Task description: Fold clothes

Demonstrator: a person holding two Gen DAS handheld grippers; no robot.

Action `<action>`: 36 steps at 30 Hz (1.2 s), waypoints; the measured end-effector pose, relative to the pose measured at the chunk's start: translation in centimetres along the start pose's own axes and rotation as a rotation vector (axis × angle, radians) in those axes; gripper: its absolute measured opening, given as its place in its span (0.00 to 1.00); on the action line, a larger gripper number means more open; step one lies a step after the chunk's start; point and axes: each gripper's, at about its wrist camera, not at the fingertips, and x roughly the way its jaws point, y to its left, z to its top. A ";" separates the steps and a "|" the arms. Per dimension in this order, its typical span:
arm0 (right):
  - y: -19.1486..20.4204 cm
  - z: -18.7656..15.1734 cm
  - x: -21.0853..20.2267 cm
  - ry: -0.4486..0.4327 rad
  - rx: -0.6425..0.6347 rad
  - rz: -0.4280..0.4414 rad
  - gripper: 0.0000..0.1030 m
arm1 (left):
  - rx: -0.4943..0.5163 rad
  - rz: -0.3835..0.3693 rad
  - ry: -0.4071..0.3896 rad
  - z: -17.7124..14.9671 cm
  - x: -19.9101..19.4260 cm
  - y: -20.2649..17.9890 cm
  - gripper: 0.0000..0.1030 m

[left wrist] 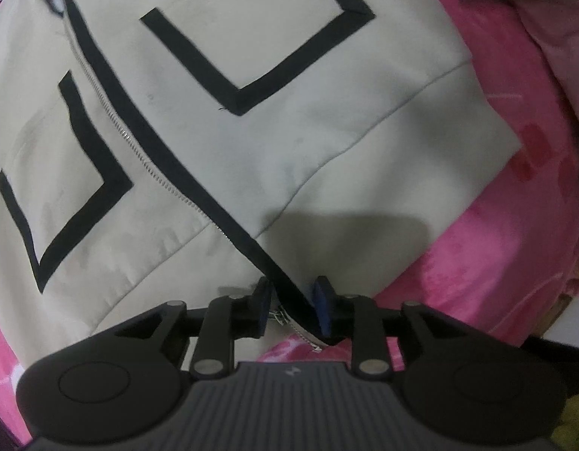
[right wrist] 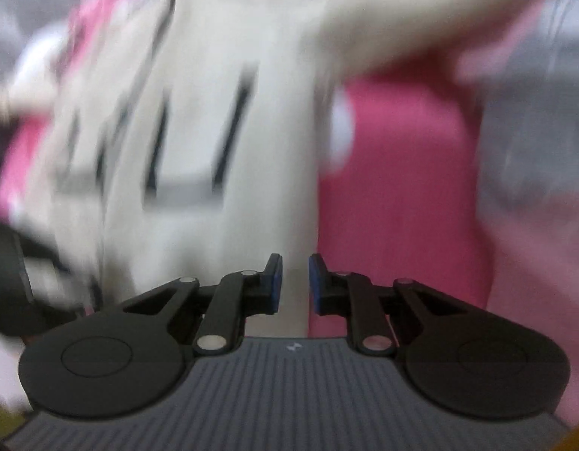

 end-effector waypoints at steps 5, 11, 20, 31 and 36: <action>1.2 4.2 4.4 -0.152 -0.033 0.016 0.13 | -0.029 0.004 -0.007 0.3 0.0 0.1 0.37; -0.3 3.2 7.7 -0.012 -0.111 -0.024 0.11 | -0.097 -0.009 -0.008 1.1 0.0 0.7 0.42; -1.9 9.5 12.2 -0.069 -0.040 -0.041 0.13 | -0.151 -0.005 -0.021 2.0 -0.3 0.4 0.48; -2.7 9.1 6.9 -0.097 0.096 -0.087 0.15 | -0.254 0.003 -0.068 3.2 -2.9 1.6 0.53; -1.4 10.3 4.4 -0.175 0.013 -0.052 0.16 | -0.318 -0.012 -0.148 3.2 -5.3 3.2 0.53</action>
